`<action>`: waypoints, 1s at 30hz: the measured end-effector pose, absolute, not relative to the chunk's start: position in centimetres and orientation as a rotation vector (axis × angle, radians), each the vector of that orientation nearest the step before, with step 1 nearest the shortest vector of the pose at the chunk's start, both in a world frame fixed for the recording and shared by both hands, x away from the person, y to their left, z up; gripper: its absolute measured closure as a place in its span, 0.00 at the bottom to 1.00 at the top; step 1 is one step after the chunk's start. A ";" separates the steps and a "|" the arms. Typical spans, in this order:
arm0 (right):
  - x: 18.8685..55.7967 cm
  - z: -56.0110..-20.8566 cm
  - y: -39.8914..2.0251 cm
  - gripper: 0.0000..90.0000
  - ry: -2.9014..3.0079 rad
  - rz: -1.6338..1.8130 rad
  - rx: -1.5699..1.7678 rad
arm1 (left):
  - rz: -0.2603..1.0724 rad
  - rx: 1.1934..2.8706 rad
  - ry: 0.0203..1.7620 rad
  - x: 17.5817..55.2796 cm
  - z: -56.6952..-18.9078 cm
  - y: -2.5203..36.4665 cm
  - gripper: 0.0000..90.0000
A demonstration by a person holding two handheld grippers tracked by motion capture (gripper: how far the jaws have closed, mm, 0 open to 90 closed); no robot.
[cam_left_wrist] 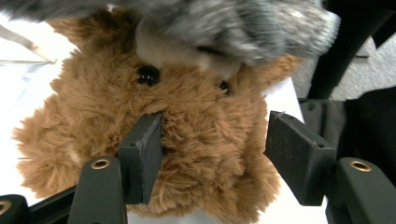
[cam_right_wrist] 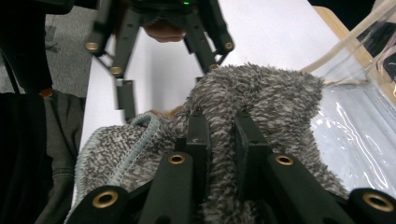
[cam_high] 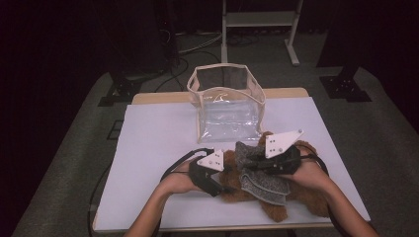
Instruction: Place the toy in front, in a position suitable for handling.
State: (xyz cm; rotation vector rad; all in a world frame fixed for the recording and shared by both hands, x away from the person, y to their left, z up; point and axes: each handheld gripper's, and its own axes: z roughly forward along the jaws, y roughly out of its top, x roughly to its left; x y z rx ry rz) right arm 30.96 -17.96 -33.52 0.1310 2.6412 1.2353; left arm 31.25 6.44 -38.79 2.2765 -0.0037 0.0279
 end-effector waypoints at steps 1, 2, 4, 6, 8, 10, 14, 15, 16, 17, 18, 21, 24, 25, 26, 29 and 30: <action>31.1 -33.7 -17.8 0.86 2.653 1.222 0.134 | 0.028 2.280 -0.010 31.2 -38.8 6.5 0.41; 31.1 -33.9 -17.7 0.86 2.666 1.212 0.139 | 0.032 2.280 -0.009 31.1 -38.7 6.6 0.41; 31.1 -34.4 -18.0 0.86 2.681 1.225 0.158 | 0.040 2.268 -0.008 31.0 -38.7 6.8 0.41; 30.9 -34.8 -18.5 0.86 2.687 1.258 0.176 | 0.081 2.248 0.003 31.0 -38.5 7.0 0.42; 30.5 -35.1 -19.0 0.86 2.694 1.273 0.183 | 0.114 2.225 0.038 31.2 -38.4 7.1 0.41; 30.1 -35.3 -19.3 0.86 2.705 1.290 0.181 | 0.113 2.225 0.056 31.3 -38.5 7.0 0.41; 29.6 -35.0 -18.9 0.86 2.712 1.264 0.146 | 0.106 2.254 0.035 31.1 -39.1 6.4 0.41; 29.6 -34.8 -18.6 0.86 2.711 1.251 0.136 | 0.106 2.260 0.034 31.0 -39.1 6.4 0.40; 29.7 -34.7 -18.3 0.86 2.709 1.248 0.120 | 0.110 2.264 0.031 30.9 -39.1 6.3 0.40; 29.8 -34.6 -18.0 0.86 2.707 1.244 0.108 | 0.111 2.264 0.029 30.9 -39.1 6.3 0.40; 29.9 -34.5 -17.6 0.86 2.706 1.244 0.108 | 0.108 2.265 0.024 30.9 -39.1 6.4 0.41; 30.3 -34.5 -17.0 0.86 2.708 1.246 0.106 | 0.106 2.267 0.020 30.7 -39.1 6.4 0.41; 30.7 -34.9 -17.5 0.86 2.722 1.257 0.132 | 0.102 2.260 0.014 30.6 -39.1 6.6 0.41; 30.7 -35.1 -17.8 0.86 2.727 1.261 0.149 | 0.103 2.255 0.013 30.6 -39.1 6.6 0.42; 30.7 -35.3 -18.2 0.86 2.728 1.267 0.164 | 0.105 2.247 0.013 30.6 -39.0 6.7 0.42; 30.4 -35.7 -19.4 0.86 2.732 1.279 0.198 | 0.135 2.232 0.021 30.7 -38.6 6.9 0.42; 30.3 -35.8 -19.7 0.86 2.734 1.269 0.207 | 0.144 2.231 0.028 30.7 -38.5 7.0 0.42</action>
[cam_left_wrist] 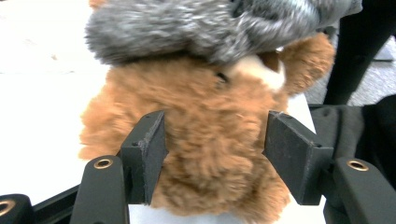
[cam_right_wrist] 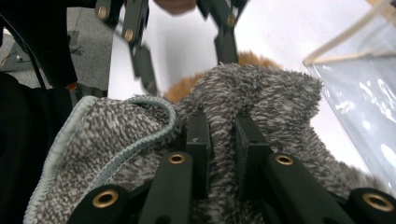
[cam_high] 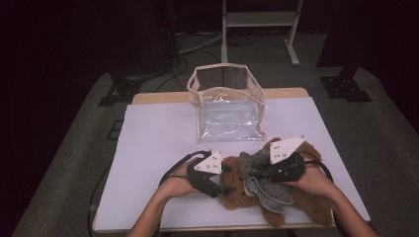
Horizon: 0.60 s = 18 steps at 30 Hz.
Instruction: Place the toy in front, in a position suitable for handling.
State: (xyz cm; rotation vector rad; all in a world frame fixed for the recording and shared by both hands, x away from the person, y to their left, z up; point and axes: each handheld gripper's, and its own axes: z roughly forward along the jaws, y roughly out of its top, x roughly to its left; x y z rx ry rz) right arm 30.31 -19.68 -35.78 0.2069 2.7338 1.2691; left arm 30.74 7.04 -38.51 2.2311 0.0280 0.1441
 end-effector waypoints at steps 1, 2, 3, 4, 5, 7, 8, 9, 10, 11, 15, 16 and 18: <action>30.2 -35.9 -19.9 0.86 2.739 1.260 0.213 | 0.146 2.224 0.043 30.8 -38.5 7.1 0.42; 30.1 -36.0 -20.2 0.86 2.745 1.251 0.222 | 0.147 2.225 0.051 30.9 -38.5 7.1 0.42; 30.1 -36.0 -20.3 0.86 2.748 1.241 0.223 | 0.145 2.233 0.051 31.0 -38.5 7.0 0.43; 30.0 -36.0 -20.5 0.86 2.750 1.231 0.225 | 0.144 2.238 0.054 31.0 -38.7 6.8 0.43; 30.0 -36.0 -20.5 0.86 2.750 1.222 0.222 | 0.141 2.246 0.051 30.9 -38.8 6.6 0.44; 29.9 -35.5 -20.3 0.86 2.741 1.207 0.200 | 0.145 2.253 0.045 30.8 -39.1 6.3 0.45; 29.9 -35.2 -20.1 0.86 2.730 1.206 0.187 | 0.145 2.253 0.045 30.8 -39.1 6.2 0.45; 29.9 -34.9 -19.8 0.86 2.719 1.207 0.177 | 0.143 2.253 0.044 30.8 -39.1 6.2 0.45; 30.0 -34.5 -19.4 0.86 2.706 1.212 0.155 | 0.143 2.253 0.036 30.8 -39.0 6.2 0.45; 30.1 -34.2 -18.9 0.86 2.699 1.221 0.143 | 0.142 2.251 0.030 30.7 -39.0 6.2 0.45; 30.8 -33.8 -16.8 0.86 2.711 1.198 0.088 | 0.146 2.267 0.011 30.4 -38.8 6.2 0.45; 31.0 -34.0 -16.5 0.86 2.724 1.181 0.087 | 0.145 2.266 0.011 30.3 -38.8 6.3 0.45; 31.3 -34.5 -16.6 0.86 2.743 1.149 0.100 | 0.145 2.261 0.011 30.3 -38.8 6.5 0.45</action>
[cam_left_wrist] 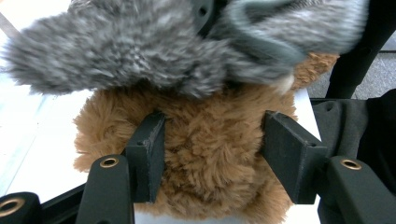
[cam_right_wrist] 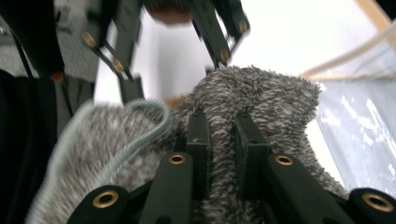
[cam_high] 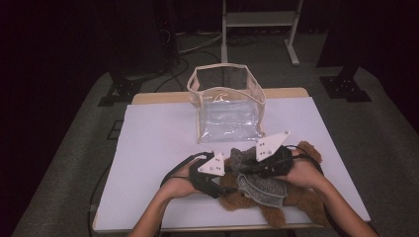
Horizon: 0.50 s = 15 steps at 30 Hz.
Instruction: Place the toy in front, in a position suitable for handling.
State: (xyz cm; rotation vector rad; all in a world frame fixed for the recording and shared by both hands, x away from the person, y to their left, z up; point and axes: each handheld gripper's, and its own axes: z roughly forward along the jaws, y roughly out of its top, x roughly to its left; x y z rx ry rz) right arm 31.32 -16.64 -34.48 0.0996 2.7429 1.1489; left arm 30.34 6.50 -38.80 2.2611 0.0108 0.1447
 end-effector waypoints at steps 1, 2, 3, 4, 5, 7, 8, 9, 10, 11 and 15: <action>31.4 -34.7 -17.0 0.86 2.747 1.155 0.120 | 0.143 2.260 0.011 30.4 -38.8 6.7 0.45; 31.5 -34.9 -17.5 0.87 2.751 1.164 0.146 | 0.140 2.253 0.021 30.4 -38.8 6.8 0.45; 31.5 -35.2 -18.1 0.87 2.750 1.163 0.162 | 0.142 2.254 0.026 30.5 -38.7 7.0 0.45; 31.4 -35.4 -18.6 0.87 2.753 1.159 0.188 | 0.144 2.250 0.039 30.5 -38.7 7.2 0.45; 31.4 -35.6 -19.1 0.87 2.758 1.158 0.204 | 0.148 2.246 0.047 30.7 -38.6 7.4 0.45; 31.3 -36.0 -19.9 0.87 2.764 1.149 0.228 | 0.134 2.231 0.068 30.8 -38.6 7.8 0.47; 31.3 -36.0 -20.2 0.87 2.767 1.152 0.241 | 0.127 2.231 0.071 30.9 -38.6 7.8 0.47; 31.3 -36.0 -20.2 0.87 2.767 1.153 0.242 | 0.122 2.241 0.063 30.9 -38.6 7.7 0.48; 31.2 -36.0 -20.1 0.87 2.763 1.148 0.227 | 0.112 2.247 0.057 30.9 -38.7 7.5 0.49; 31.1 -35.7 -19.9 0.87 2.758 1.133 0.219 | 0.101 2.253 0.052 30.8 -38.8 7.3 0.49; 30.9 -34.5 -18.4 0.87 2.729 1.166 0.159 | 0.093 2.259 0.051 30.9 -38.9 6.9 0.49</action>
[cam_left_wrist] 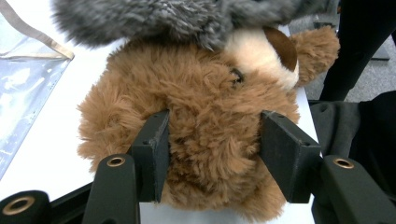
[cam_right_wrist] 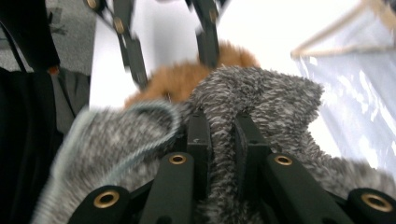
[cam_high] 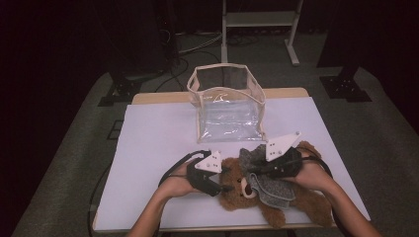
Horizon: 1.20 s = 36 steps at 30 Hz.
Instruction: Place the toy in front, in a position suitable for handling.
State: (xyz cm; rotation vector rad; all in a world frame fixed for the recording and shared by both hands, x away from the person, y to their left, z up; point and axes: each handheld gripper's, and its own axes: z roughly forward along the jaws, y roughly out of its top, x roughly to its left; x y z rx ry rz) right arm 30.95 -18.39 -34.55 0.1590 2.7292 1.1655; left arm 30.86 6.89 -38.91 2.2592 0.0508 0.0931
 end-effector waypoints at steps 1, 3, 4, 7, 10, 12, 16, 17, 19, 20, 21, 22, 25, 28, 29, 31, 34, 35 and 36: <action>31.0 -34.3 -17.9 0.87 2.728 1.178 0.141 | 0.094 2.263 0.049 30.8 -38.9 6.9 0.49; 31.2 -34.1 -16.8 0.87 2.726 1.160 0.101 | 0.093 2.269 0.038 30.8 -38.8 6.9 0.49; 31.3 -34.1 -16.2 0.87 2.728 1.149 0.093 | 0.092 2.272 0.033 30.7 -38.8 6.9 0.49; 31.7 -34.3 -15.2 0.87 2.735 1.148 0.099 | 0.090 2.273 0.022 30.6 -38.9 6.9 0.49; 31.9 -34.6 -15.2 0.87 2.749 1.129 0.100 | 0.087 2.274 0.013 30.5 -38.9 6.9 0.48; 32.0 -34.6 -15.8 0.87 2.755 1.126 0.120 | 0.090 2.277 0.013 30.5 -38.9 6.8 0.48; 32.0 -34.5 -17.7 0.86 2.745 1.123 0.171 | 0.088 2.279 0.013 30.5 -38.9 6.8 0.47; 31.9 -34.5 -18.2 0.86 2.742 1.113 0.178 | 0.087 2.280 0.012 30.5 -38.9 6.8 0.46; 31.8 -34.6 -19.1 0.86 2.740 1.098 0.204 | 0.090 2.281 0.006 30.5 -38.8 6.8 0.46; 31.8 -34.8 -19.5 0.87 2.744 1.097 0.226 | 0.087 2.276 0.010 30.5 -38.7 6.9 0.46; 31.8 -35.0 -19.9 0.87 2.750 1.097 0.238 | 0.086 2.269 0.016 30.6 -38.6 7.0 0.45; 31.7 -35.3 -20.2 0.87 2.757 1.095 0.249 | 0.087 2.263 0.019 30.7 -38.5 7.0 0.45; 31.4 -36.0 -20.7 0.87 2.773 1.121 0.262 | 0.109 2.242 0.025 30.8 -38.1 7.1 0.46; 31.2 -35.9 -20.6 0.87 2.772 1.112 0.241 | 0.102 2.247 0.022 30.8 -37.9 6.9 0.47; 31.1 -35.8 -20.5 0.87 2.772 1.105 0.232 | 0.087 2.257 0.017 30.8 -38.1 6.7 0.48; 31.2 -35.4 -20.0 0.87 2.760 1.108 0.220 | 0.080 2.270 0.003 30.6 -38.5 6.3 0.47; 31.4 -34.6 -19.0 0.87 2.739 1.162 0.192 | 0.077 2.264 0.004 30.5 -38.6 6.3 0.47; 31.5 -34.4 -18.5 0.87 2.730 1.177 0.168 | 0.077 2.264 0.002 30.5 -38.5 6.3 0.48; 31.5 -34.3 -18.0 0.87 2.728 1.186 0.160 | 0.077 2.267 -0.004 30.5 -38.5 6.3 0.48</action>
